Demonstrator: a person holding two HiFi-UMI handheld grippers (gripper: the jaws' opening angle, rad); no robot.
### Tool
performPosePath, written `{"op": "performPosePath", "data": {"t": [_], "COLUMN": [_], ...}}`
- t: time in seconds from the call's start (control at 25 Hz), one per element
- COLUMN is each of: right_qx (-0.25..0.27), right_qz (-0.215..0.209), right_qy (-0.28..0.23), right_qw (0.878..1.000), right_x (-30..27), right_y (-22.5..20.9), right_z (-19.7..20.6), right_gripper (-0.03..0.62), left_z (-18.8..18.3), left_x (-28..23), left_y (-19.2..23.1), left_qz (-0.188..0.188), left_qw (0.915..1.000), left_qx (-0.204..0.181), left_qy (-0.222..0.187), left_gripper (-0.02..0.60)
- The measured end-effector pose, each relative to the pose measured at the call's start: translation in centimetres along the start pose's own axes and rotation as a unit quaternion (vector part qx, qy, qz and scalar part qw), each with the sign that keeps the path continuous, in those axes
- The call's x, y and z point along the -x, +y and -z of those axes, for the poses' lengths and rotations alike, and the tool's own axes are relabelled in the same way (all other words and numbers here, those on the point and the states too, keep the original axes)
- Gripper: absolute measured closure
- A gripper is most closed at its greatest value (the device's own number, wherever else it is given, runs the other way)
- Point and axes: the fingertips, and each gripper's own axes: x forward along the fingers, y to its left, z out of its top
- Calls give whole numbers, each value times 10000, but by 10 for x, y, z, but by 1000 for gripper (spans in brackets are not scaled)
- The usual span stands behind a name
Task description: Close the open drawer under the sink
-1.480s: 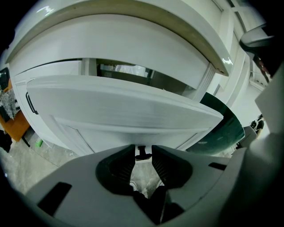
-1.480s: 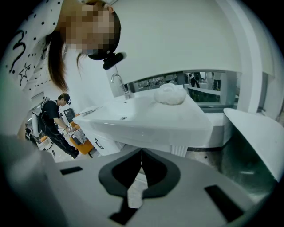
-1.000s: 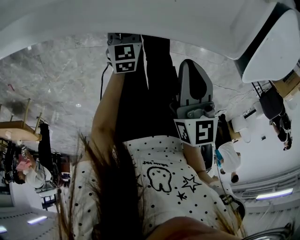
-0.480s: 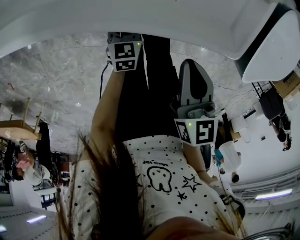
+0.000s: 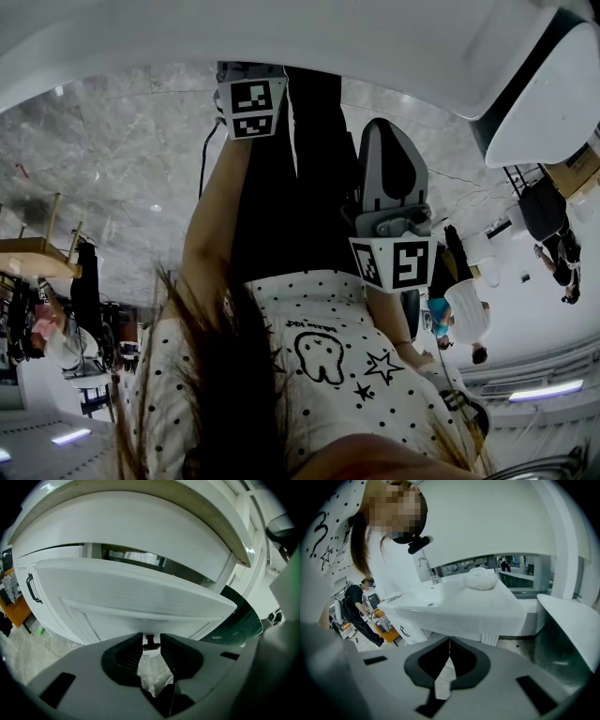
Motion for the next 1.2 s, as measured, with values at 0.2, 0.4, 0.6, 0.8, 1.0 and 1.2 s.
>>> {"op": "performPosePath", "data": {"t": [0.2, 0.4, 0.6, 0.8, 1.0, 1.2], "right_qx": [-1, -12, -22, -22, -23, -20], "right_qz": [2, -2, 1, -5, -3, -7], "right_qy": [2, 14, 19, 32, 45, 46], "right_qw": [10000, 10000, 10000, 10000, 10000, 10000], "right_x": [-1, 0, -1, -2, -4, -4], "right_y": [2, 0, 0, 2, 3, 3], "right_z": [0, 1, 1, 1, 2, 3], "right_gripper": [579, 580, 580, 580, 580, 580], "left_z": [0, -2, -2, -3, -6, -5], "left_x": [0, 0, 0, -1, -2, -2], "left_y": [2, 1, 2, 5, 8, 8], "left_qz": [-12, -22, -38, -43, -49, -63], "left_qw": [10000, 10000, 10000, 10000, 9999, 9999], "left_qx": [23, 20, 41, 65, 82, 98], "left_qy": [-11, -29, -38, -55, -99, -103], "left_gripper": [462, 462, 462, 462, 462, 462]}}
